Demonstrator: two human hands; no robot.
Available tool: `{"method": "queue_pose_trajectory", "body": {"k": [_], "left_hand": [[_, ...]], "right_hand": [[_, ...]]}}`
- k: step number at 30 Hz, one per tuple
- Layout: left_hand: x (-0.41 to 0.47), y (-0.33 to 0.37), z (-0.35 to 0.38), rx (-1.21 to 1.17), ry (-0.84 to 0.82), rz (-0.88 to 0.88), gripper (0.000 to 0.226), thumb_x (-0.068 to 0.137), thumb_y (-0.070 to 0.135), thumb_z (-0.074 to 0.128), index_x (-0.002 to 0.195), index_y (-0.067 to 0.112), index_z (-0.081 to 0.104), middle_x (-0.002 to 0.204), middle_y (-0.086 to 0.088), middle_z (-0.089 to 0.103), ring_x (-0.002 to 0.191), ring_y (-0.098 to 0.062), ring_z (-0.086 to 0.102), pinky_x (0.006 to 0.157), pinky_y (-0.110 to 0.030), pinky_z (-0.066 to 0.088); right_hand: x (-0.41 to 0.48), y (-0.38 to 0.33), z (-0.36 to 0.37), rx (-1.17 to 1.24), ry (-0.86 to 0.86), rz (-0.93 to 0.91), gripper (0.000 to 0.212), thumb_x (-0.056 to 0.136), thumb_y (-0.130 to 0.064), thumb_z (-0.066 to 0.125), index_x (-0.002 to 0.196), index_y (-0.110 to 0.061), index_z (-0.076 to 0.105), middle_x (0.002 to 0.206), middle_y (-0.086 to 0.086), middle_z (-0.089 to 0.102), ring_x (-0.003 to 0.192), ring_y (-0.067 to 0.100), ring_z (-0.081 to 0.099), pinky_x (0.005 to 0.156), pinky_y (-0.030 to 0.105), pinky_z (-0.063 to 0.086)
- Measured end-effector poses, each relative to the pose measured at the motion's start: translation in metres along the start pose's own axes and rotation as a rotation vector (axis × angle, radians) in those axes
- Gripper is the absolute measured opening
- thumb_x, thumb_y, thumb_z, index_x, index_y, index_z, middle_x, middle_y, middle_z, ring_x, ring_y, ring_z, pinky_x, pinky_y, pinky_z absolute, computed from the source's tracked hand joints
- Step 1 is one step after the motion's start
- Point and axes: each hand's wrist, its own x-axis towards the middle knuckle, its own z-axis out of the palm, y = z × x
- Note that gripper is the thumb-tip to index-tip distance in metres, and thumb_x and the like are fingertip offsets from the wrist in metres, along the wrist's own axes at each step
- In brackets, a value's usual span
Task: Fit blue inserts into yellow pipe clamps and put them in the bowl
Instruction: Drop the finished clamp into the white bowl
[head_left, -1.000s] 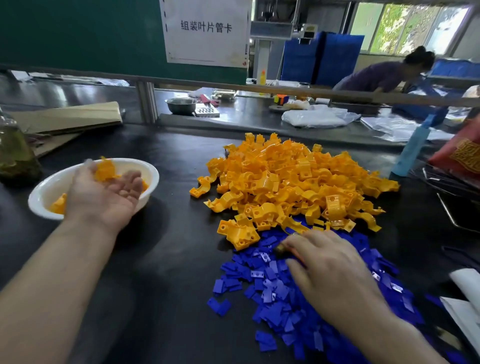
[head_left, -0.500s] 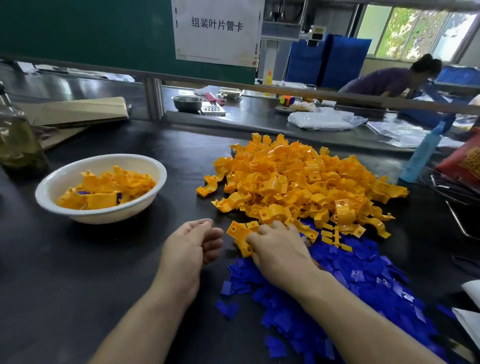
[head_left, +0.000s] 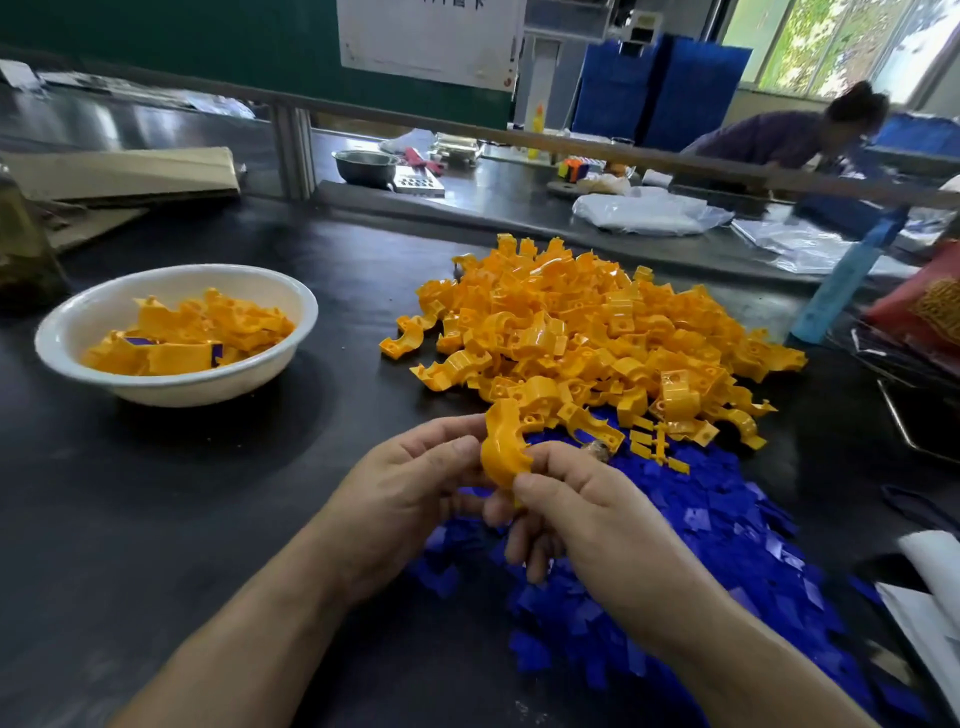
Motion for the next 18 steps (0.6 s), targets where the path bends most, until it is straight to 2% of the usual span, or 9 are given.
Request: {"method": "queue_pose_trajectory", "body": {"k": [2, 5, 8, 9, 11, 12, 14, 16, 18], "left_hand": [[0.000, -0.002, 0.003, -0.011, -0.015, -0.008, 0.035, 0.088, 0.017, 0.065, 0.122, 0.010, 0.066, 0.116, -0.024, 0.067, 0.090, -0.028, 0.066, 0.074, -0.035, 0.057], [-0.001, -0.006, 0.006, -0.030, -0.041, -0.048, 0.035, 0.085, 0.012, 0.068, 0.120, 0.007, 0.066, 0.119, -0.024, 0.067, 0.095, -0.031, 0.067, 0.079, -0.036, 0.059], [-0.004, -0.007, 0.009, -0.029, -0.130, -0.098, 0.038, 0.081, 0.013, 0.070, 0.119, 0.008, 0.068, 0.109, -0.023, 0.067, 0.094, -0.032, 0.065, 0.081, -0.038, 0.057], [-0.004, -0.005, 0.010, -0.035, -0.119, -0.101, 0.037, 0.080, 0.012, 0.070, 0.118, 0.008, 0.068, 0.106, -0.022, 0.068, 0.090, -0.030, 0.066, 0.078, -0.037, 0.058], [-0.002, -0.002, 0.010, -0.059, -0.038, -0.094, 0.034, 0.077, 0.008, 0.071, 0.111, 0.007, 0.071, 0.099, -0.018, 0.072, 0.079, -0.023, 0.069, 0.069, -0.034, 0.060], [-0.001, 0.000, 0.009, -0.078, 0.015, -0.095, 0.033, 0.075, 0.006, 0.072, 0.108, 0.006, 0.071, 0.096, -0.016, 0.073, 0.074, -0.022, 0.069, 0.066, -0.034, 0.060], [0.000, 0.003, 0.007, -0.130, 0.111, -0.114, 0.033, 0.074, 0.010, 0.068, 0.106, 0.006, 0.068, 0.090, -0.013, 0.073, 0.069, -0.020, 0.067, 0.060, -0.034, 0.058], [0.000, 0.004, 0.005, -0.144, 0.151, -0.131, 0.032, 0.074, 0.013, 0.064, 0.106, 0.007, 0.065, 0.087, -0.013, 0.071, 0.067, -0.020, 0.066, 0.058, -0.034, 0.057], [0.000, 0.004, 0.007, -0.123, 0.156, -0.149, 0.034, 0.074, 0.014, 0.065, 0.107, 0.007, 0.064, 0.088, -0.013, 0.072, 0.068, -0.020, 0.068, 0.059, -0.034, 0.058]], "right_hand": [[-0.011, -0.001, 0.001, -0.094, -0.027, 0.034, 0.020, 0.100, -0.024, 0.045, 0.097, -0.037, 0.060, 0.090, -0.004, 0.071, 0.066, 0.011, 0.065, 0.055, 0.022, 0.051], [-0.026, -0.002, -0.004, -0.393, -0.021, 0.019, 0.014, 0.098, -0.036, 0.046, 0.092, -0.045, 0.055, 0.082, -0.014, 0.069, 0.067, 0.002, 0.065, 0.056, 0.014, 0.049], [-0.036, -0.006, -0.006, -0.614, 0.006, 0.041, 0.005, 0.094, -0.048, 0.045, 0.098, -0.048, 0.049, 0.083, -0.012, 0.066, 0.074, -0.001, 0.061, 0.058, 0.019, 0.049], [-0.038, -0.005, -0.006, -0.772, 0.035, 0.033, 0.015, 0.092, -0.055, 0.043, 0.107, -0.049, 0.044, 0.089, -0.014, 0.063, 0.080, 0.000, 0.059, 0.061, 0.021, 0.048], [-0.044, 0.001, -0.012, -1.113, 0.123, 0.002, 0.049, 0.087, -0.069, 0.036, 0.129, -0.048, 0.024, 0.110, -0.016, 0.057, 0.092, 0.004, 0.058, 0.066, 0.025, 0.046], [-0.045, 0.006, -0.016, -1.234, 0.152, 0.014, 0.066, 0.083, -0.076, 0.033, 0.136, -0.044, 0.012, 0.116, -0.014, 0.055, 0.095, 0.009, 0.058, 0.064, 0.028, 0.045], [-0.047, 0.017, -0.024, -1.352, 0.113, 0.118, 0.085, 0.076, -0.084, 0.028, 0.140, -0.040, -0.004, 0.115, -0.010, 0.056, 0.092, 0.016, 0.059, 0.057, 0.030, 0.042], [-0.043, 0.024, -0.024, -1.402, 0.024, 0.193, 0.084, 0.077, -0.083, 0.030, 0.142, -0.040, -0.001, 0.110, -0.008, 0.057, 0.091, 0.019, 0.059, 0.057, 0.033, 0.041], [-0.033, 0.027, -0.021, -1.418, 0.016, 0.172, 0.063, 0.086, -0.071, 0.036, 0.138, -0.038, 0.022, 0.106, -0.007, 0.059, 0.091, 0.021, 0.060, 0.057, 0.033, 0.040]]}}
